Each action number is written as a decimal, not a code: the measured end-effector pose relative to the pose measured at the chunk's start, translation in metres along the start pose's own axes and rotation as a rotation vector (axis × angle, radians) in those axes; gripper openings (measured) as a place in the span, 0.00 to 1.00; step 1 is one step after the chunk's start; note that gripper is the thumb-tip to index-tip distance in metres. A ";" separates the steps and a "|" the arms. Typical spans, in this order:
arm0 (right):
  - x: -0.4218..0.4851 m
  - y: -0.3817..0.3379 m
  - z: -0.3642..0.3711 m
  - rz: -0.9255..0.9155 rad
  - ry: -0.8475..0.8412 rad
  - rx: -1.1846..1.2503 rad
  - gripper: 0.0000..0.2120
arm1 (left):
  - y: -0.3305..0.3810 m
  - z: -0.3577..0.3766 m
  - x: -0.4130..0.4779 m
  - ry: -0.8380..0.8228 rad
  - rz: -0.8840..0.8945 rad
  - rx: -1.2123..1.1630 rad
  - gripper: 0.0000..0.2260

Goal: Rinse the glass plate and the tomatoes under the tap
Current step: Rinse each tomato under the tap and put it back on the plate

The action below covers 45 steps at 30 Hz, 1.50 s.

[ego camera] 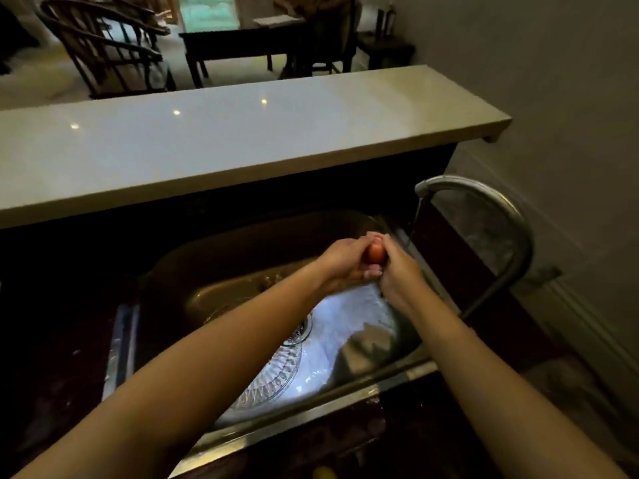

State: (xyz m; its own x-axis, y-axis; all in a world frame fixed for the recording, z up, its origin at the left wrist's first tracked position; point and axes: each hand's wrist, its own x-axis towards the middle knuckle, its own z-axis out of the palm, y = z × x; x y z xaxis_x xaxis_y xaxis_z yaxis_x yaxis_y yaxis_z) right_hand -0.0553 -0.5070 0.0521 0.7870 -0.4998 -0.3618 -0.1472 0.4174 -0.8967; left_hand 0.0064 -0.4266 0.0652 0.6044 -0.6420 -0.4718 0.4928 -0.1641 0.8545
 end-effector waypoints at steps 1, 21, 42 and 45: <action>0.002 -0.001 -0.009 0.027 0.069 0.049 0.13 | -0.004 0.011 0.009 -0.007 -0.020 0.012 0.16; 0.029 0.010 -0.091 -0.040 0.206 0.030 0.09 | -0.030 0.082 0.067 -0.130 -0.088 -0.041 0.18; 0.051 0.002 -0.064 -0.273 0.327 -0.604 0.11 | -0.004 0.084 0.083 -0.073 -0.046 -0.144 0.14; 0.053 -0.009 -0.072 -0.189 0.270 -0.471 0.13 | 0.002 0.084 0.076 -0.112 -0.067 -0.080 0.16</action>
State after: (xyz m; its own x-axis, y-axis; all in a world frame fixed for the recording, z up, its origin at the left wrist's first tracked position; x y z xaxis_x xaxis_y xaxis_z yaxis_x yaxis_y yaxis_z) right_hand -0.0559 -0.5921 0.0229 0.6540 -0.7344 -0.1813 -0.3187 -0.0502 -0.9465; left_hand 0.0006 -0.5387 0.0489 0.4971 -0.7120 -0.4959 0.5808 -0.1516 0.7998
